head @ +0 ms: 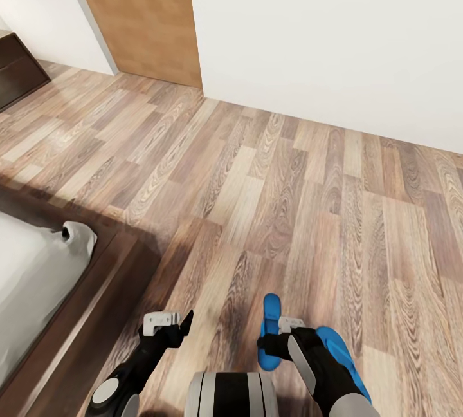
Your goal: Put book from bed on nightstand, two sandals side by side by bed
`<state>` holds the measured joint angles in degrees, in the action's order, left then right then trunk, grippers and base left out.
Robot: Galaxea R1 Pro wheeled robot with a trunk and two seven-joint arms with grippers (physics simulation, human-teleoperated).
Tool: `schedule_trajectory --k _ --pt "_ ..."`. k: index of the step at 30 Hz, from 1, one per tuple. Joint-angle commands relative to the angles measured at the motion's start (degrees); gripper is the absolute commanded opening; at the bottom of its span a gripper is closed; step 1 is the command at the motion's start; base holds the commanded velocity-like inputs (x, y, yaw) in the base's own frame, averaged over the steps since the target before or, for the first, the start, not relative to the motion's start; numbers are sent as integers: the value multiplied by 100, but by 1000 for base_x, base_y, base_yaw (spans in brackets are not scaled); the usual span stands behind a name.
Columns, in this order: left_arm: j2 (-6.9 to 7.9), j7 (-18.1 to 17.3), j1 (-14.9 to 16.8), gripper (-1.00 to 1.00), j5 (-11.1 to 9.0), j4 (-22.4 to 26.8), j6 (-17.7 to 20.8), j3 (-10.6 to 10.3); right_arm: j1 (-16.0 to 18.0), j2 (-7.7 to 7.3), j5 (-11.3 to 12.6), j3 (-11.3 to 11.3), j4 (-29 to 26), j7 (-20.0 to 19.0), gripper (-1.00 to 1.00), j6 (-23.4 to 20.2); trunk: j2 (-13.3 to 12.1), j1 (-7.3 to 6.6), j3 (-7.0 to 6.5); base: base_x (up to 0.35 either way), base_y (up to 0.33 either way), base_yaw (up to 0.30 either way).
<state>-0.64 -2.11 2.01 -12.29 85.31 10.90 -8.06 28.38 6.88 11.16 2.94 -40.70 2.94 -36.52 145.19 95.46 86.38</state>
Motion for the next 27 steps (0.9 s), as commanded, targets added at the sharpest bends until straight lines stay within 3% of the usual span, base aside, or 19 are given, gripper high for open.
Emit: schedule_trajectory --k 1,22,27 --pt "-4 -17 1 100 -54 5 35 6 3 -2 47 13 -8 31 100 -22 1 0 4 59 0 0" --pt "-6 -19 1 100 -54 3 35 -9 1 -2 50 14 -8 31 100 -22 1 0 4 77 0 0" --pt "-6 -18 1 100 -54 3 35 -9 1 -2 50 13 -8 31 100 -22 8 13 114 1 0 0"
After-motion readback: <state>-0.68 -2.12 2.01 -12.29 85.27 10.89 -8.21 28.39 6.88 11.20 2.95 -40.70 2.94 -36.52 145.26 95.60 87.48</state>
